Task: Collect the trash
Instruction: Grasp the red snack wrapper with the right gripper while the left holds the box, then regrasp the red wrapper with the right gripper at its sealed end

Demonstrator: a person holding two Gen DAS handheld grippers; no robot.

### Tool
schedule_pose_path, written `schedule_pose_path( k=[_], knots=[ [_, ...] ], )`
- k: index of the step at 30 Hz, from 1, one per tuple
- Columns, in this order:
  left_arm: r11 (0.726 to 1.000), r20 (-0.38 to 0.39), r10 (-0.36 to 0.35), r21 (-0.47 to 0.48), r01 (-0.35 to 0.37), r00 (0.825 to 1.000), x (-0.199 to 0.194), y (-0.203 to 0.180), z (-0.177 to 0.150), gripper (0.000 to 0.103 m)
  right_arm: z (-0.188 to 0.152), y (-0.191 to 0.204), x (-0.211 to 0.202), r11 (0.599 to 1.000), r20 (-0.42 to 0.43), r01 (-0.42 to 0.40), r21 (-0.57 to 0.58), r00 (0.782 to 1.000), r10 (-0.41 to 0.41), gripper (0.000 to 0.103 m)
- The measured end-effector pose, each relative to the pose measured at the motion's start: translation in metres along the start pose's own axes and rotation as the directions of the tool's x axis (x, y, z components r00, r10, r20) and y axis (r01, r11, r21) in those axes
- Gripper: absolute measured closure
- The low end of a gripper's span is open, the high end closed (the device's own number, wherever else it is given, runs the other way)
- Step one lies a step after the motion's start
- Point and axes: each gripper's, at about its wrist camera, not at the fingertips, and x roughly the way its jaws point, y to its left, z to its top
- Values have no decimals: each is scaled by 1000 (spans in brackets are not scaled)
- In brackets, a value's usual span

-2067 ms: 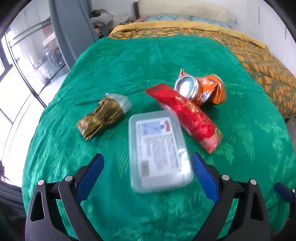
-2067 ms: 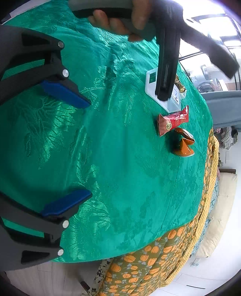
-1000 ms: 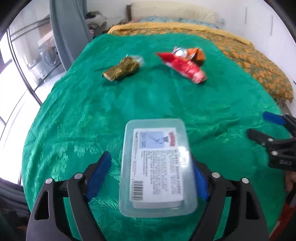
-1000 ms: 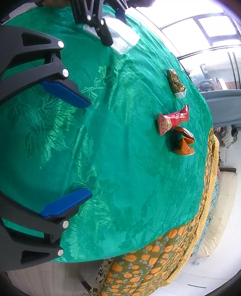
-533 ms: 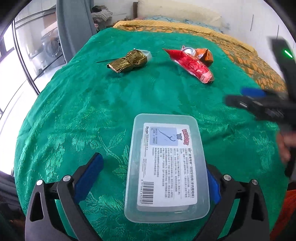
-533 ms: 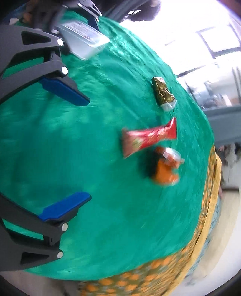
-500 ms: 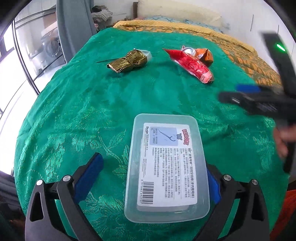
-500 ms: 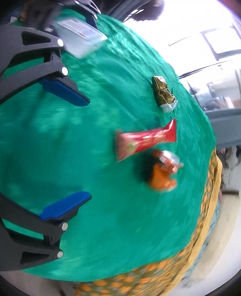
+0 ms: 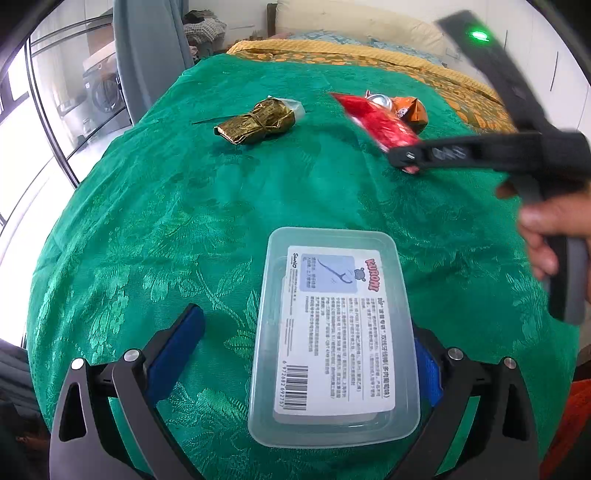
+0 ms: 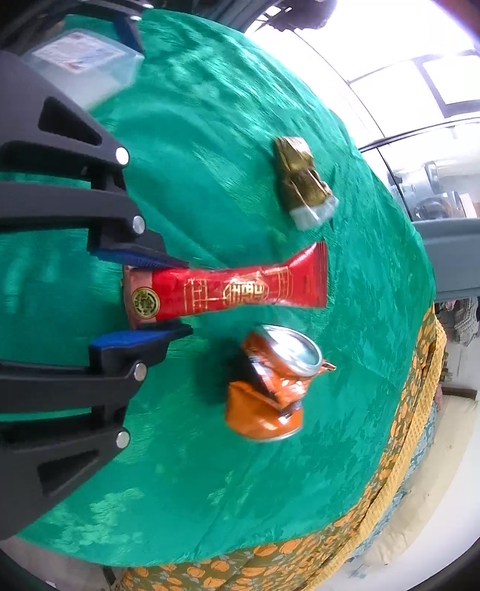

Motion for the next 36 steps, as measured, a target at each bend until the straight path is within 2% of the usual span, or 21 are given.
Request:
schedule_pose_path(
  k=[7,10,14,15,17,18,19,20,28,36],
  knots=[
    [1000,0,2,1,-2,1000,0,0,0,7,-55,-21,-61,991,11,-73,114,997,72,75],
    [1000,0,4,3,-4,1000,1,0,0,7,-86,-26,-85,987,-9,-60,148,998,62,75],
    [1000,0,5,3,-5,1000,1,0,0,7,-121,-14,-89,990,-13,-32,139,999,34,75],
    [1000,0,5,3,-5,1000,1,0,0,7,-123,-11,-85,991,-9,-23,132,1000,24,75],
    [1000,0,6,3,-6,1000,1,1,0,7,-125,-4,-79,992,8,-6,129,1000,5,67],
    [1000,0,5,3,-5,1000,1,1,0,7,-125,-2,-79,993,23,-3,122,1000,0,61],
    [1000,0,5,3,-5,1000,1,1,0,7,-125,0,-77,994,35,1,110,999,-5,45],
    [1000,0,5,3,-5,1000,1,1,0,7,-123,2,-74,995,46,9,100,999,-14,41],
    [1000,0,5,4,-5,1000,1,1,0,6,-117,6,-60,996,63,44,76,997,-49,31],
    [1000,0,5,4,-5,1000,1,1,0,6,-116,6,-58,996,67,45,75,997,-50,29]
  ],
)
